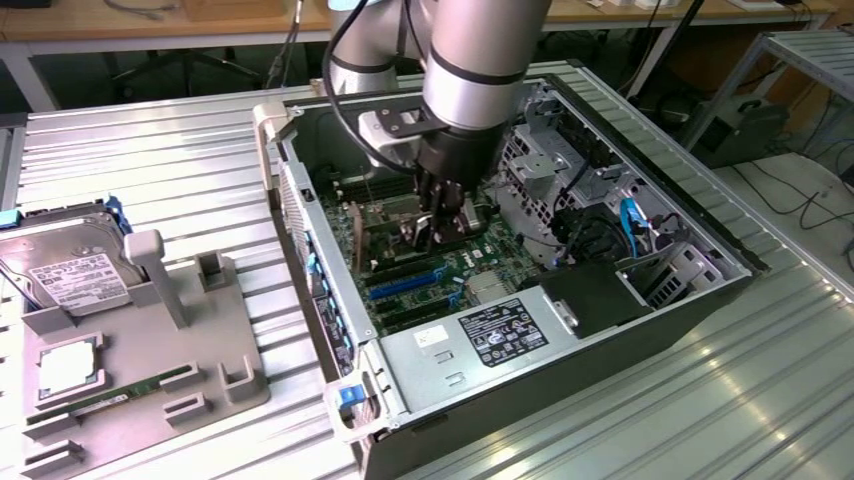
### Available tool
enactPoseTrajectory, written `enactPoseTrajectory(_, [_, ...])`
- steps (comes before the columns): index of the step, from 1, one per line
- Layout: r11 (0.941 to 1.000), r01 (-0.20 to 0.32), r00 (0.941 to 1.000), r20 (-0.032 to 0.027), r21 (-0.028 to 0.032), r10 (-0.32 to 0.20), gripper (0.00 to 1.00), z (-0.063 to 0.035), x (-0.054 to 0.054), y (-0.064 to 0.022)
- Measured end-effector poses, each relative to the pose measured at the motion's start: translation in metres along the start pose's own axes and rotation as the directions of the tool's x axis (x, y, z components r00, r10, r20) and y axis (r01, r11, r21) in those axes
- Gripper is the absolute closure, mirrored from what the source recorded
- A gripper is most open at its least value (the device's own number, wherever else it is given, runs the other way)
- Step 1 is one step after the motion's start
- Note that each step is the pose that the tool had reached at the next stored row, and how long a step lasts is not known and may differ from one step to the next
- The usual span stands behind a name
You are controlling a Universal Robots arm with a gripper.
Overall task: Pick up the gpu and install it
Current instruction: 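Insert the gpu into the slot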
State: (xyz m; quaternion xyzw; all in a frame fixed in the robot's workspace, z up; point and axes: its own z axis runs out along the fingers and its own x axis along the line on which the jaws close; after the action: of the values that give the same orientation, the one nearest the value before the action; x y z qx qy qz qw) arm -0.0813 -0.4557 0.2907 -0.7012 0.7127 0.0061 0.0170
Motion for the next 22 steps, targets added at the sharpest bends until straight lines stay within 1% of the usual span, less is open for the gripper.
enactPoseTrajectory(2, [1.0,0.0,1.0,0.0003,0.0001,0.0,0.72,0.0027,0.003,0.0008])
enactPoseTrajectory(4, [1.0,0.0,1.0,0.0,0.0,0.0,0.72,0.0053,0.003,0.0017])
enactPoseTrajectory(14, [1.0,0.0,1.0,0.0006,0.0001,0.0,0.72,0.0239,0.005,0.006])
enactPoseTrajectory(18, [1.0,0.0,1.0,0.0009,0.0,0.0,0.72,0.0262,0.005,0.0109])
enactPoseTrajectory(22, [1.0,0.0,1.0,0.001,0.0,0.0,0.72,0.0274,0.006,0.0114])
